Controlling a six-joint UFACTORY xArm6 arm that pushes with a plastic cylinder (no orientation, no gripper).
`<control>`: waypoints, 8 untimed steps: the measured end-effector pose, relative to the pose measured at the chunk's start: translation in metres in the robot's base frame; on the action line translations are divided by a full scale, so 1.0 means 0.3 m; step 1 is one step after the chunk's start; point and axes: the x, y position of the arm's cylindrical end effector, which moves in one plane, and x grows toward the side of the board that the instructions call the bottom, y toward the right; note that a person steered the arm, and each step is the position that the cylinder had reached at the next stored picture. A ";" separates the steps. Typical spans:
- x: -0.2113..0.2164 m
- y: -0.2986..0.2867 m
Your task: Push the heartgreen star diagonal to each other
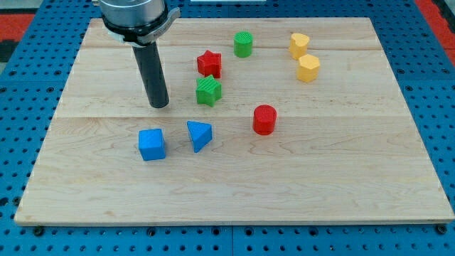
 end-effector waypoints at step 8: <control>0.042 0.218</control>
